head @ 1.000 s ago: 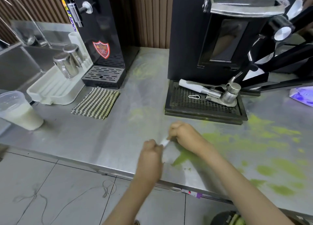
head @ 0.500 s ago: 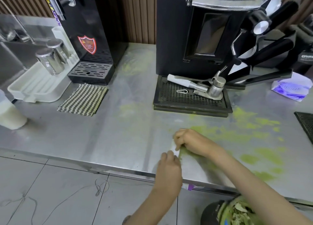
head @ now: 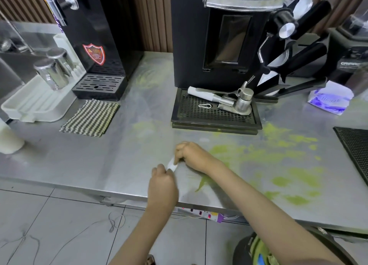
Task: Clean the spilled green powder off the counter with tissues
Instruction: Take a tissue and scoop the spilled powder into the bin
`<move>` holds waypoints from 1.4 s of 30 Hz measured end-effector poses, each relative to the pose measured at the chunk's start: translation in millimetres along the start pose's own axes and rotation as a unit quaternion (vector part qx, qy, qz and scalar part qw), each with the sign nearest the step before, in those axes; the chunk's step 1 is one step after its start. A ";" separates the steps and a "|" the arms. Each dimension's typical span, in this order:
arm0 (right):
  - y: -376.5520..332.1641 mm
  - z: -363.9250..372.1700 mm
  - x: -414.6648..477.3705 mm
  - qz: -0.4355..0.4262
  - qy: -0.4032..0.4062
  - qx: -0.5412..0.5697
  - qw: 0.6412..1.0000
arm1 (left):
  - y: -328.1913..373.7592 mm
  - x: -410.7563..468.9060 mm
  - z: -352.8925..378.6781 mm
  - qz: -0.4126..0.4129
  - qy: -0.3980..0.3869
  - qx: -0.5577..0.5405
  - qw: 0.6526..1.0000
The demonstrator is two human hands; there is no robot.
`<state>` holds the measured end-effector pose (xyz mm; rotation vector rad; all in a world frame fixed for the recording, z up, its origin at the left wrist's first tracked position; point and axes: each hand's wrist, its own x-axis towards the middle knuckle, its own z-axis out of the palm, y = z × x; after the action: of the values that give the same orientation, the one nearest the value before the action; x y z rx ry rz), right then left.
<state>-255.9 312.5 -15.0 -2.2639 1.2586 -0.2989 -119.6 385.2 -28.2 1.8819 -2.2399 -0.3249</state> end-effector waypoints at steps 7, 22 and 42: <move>49.4 -33.0 -72.6 0.086 0.014 -0.014 0.996 | 62.4 -6.5 19.7 0.127 -0.039 -0.014 0.991; 41.6 -24.7 2.0 0.037 0.057 -0.081 0.994 | 24.3 51.4 2.8 0.056 -0.006 -0.006 0.998; 72.6 -30.3 -42.4 0.102 0.086 -0.062 0.989 | 58.9 48.6 11.9 0.104 -0.039 -0.087 0.990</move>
<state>-344.3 306.7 -26.7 -2.2255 1.6265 -0.3546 -186.9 347.6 -21.9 1.5597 -2.3459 -0.5490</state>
